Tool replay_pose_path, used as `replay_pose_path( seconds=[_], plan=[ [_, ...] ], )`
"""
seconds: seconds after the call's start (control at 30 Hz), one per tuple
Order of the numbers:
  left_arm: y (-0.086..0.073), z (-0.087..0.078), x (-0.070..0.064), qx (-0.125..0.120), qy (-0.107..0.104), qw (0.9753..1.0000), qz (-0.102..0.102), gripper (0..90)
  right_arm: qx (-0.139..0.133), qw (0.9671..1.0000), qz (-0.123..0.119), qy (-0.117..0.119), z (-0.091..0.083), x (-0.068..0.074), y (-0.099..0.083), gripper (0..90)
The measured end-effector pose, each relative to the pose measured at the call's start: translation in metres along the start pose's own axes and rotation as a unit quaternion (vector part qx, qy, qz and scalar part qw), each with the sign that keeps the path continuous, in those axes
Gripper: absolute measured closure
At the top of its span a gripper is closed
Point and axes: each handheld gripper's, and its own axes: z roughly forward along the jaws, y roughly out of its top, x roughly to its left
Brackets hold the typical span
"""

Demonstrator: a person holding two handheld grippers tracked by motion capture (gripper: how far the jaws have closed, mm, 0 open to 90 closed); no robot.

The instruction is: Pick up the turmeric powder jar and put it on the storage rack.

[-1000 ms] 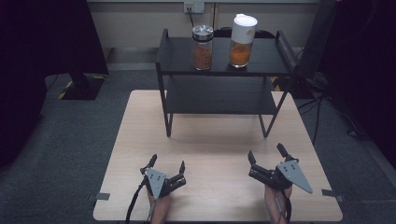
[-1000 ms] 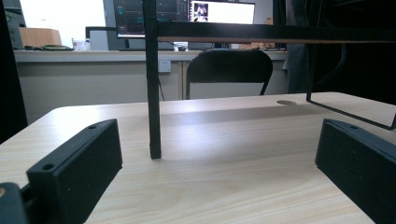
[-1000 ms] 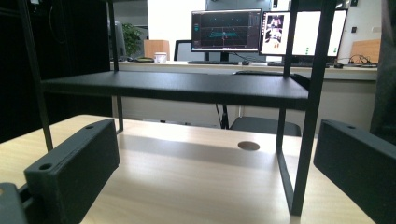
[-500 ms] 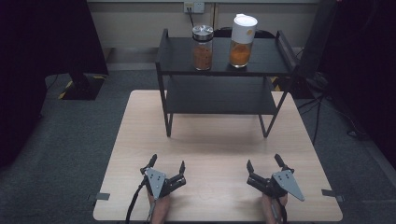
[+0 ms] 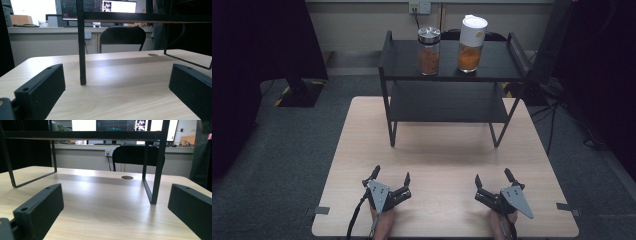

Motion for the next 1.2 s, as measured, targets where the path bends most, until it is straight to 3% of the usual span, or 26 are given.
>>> replay_pose_path(
  seconds=[0.23,1.2],
  plan=[
    [-0.0001,0.0,0.0,0.0,0.0,1.0,0.0,0.0,-0.012,0.9999,0.008,-0.008,-0.0028,0.0019,-0.0046,0.0],
    [-0.0001,-0.0001,-0.0001,0.0,0.0,1.0,0.0,0.0,-0.011,0.9998,0.009,-0.014,-0.003,0.0041,-0.0045,0.0]
  ],
)
